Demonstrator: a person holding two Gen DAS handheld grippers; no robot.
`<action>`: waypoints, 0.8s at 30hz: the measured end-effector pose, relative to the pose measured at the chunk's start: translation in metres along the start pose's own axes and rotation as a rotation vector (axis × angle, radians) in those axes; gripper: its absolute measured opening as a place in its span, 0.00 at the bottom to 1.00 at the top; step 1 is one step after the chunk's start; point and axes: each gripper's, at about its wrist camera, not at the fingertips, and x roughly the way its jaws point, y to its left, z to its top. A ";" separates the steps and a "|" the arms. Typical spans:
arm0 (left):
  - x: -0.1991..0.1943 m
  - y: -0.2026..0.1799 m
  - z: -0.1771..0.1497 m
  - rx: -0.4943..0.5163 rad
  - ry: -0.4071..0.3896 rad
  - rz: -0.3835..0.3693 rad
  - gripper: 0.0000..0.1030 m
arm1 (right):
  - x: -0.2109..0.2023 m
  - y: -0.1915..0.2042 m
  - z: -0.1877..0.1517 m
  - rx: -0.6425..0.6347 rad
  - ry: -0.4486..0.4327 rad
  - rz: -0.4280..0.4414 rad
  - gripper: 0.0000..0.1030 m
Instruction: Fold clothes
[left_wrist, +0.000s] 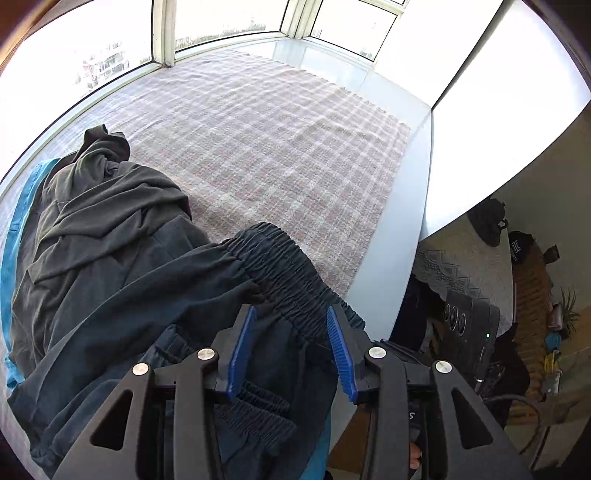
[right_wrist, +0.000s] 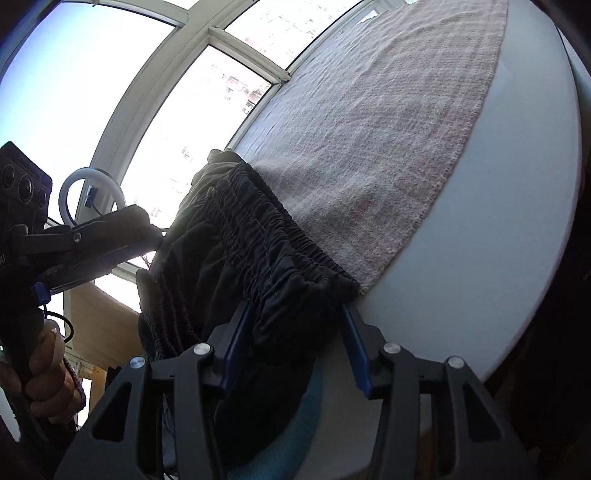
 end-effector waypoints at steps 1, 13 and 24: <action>0.007 -0.007 0.008 0.019 0.013 0.020 0.37 | -0.001 0.000 -0.001 0.007 -0.011 0.009 0.46; 0.116 -0.042 0.035 0.297 0.401 0.212 0.38 | -0.013 0.032 -0.009 -0.144 -0.086 0.037 0.40; 0.116 -0.025 0.015 0.315 0.383 0.215 0.34 | 0.011 0.009 0.008 -0.073 0.018 -0.001 0.63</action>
